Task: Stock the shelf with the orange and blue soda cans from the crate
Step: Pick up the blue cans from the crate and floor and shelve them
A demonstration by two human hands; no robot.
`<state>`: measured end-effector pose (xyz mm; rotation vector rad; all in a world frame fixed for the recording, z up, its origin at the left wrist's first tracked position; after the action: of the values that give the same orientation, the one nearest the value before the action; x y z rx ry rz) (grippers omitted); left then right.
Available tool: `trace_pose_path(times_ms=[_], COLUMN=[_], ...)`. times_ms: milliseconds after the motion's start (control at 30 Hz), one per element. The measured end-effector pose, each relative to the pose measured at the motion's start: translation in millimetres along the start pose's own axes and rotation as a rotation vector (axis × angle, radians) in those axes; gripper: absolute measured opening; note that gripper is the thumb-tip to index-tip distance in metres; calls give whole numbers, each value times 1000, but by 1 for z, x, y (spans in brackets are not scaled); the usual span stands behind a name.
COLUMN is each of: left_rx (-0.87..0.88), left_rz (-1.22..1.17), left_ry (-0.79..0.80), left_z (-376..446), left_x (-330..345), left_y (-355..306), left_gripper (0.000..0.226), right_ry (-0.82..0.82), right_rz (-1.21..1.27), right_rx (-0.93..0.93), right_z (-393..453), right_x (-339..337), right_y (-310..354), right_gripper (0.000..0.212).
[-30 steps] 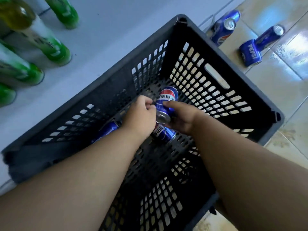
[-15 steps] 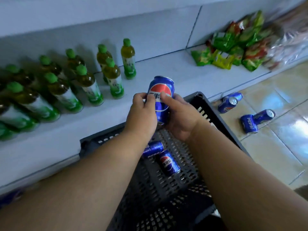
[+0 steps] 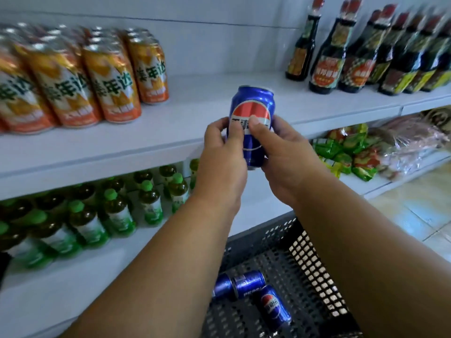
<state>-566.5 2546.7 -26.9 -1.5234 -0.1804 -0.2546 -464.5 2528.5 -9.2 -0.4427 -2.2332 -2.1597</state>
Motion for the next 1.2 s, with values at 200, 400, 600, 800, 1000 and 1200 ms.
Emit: trace_pose_path(times_ms=[200,400,600,800,1000,1200], left_rx=[117,199,255,188,126,142], left_rz=[-37,13,432,852,870,821], left_ry=[24,68,94,20,-95,-126], left_z=[11,29,80,155,220,283], left_x=[-19,-20,-6,9,13,12], left_y=[-46,-63,-71,-57,-44,-39], left_gripper=[17,23,34,47,44,50], right_ry=[-138,-156,-101,-46,-8,19], right_rz=[-237,-327,-447,-514,-627,-717], right_rx=[-86,-153,-191,-207,-269,-275], right_z=[-3,21,87,175,257,315], right_x=[28,40,24,14,27,41], right_y=[38,53,60,40,34,40], right_gripper=[33,44,41,35,40,46])
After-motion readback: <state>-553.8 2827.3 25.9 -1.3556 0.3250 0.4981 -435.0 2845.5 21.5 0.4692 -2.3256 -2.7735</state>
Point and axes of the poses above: each hand's wrist, its own z-axis towards the middle knuckle, its own x-axis out of the palm, y = z × x, the point moved 8 cm from there along z, towards the middle knuckle, and after that the axes turned 4 degrees about x, right-handed, at the moved point
